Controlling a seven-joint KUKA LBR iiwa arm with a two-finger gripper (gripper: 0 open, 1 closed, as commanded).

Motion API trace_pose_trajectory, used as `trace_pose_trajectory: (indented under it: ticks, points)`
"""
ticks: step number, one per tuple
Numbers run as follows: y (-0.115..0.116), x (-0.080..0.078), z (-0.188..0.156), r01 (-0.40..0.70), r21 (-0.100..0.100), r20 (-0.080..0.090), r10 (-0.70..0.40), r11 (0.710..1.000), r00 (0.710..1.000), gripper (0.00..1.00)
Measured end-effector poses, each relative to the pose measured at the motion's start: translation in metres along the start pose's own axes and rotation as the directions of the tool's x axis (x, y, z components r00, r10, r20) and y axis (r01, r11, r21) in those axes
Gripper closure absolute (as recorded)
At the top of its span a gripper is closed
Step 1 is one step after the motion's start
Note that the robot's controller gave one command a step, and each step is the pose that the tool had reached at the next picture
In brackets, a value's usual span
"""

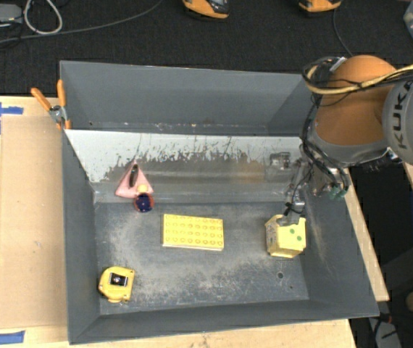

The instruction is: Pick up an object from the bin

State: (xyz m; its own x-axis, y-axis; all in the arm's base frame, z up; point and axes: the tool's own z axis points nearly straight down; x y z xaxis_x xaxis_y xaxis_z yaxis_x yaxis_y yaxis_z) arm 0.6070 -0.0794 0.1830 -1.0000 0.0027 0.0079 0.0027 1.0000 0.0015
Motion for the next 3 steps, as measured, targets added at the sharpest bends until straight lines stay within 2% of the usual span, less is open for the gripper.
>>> trace_pose_trajectory:
  ticks: [1, 2, 3]
  points:
    - [0.000, -0.002, -0.004, 0.002, 0.001, 0.007, -0.002, 1.000, 1.000, 0.00]
    - [-0.064, 0.022, 0.088, 0.034, -0.003, 0.005, -0.034, 0.999, 0.999, 0.00]
    - [-0.058, 0.017, 0.075, 0.044, 0.004, 0.017, -0.044, 0.999, 0.999, 0.00]
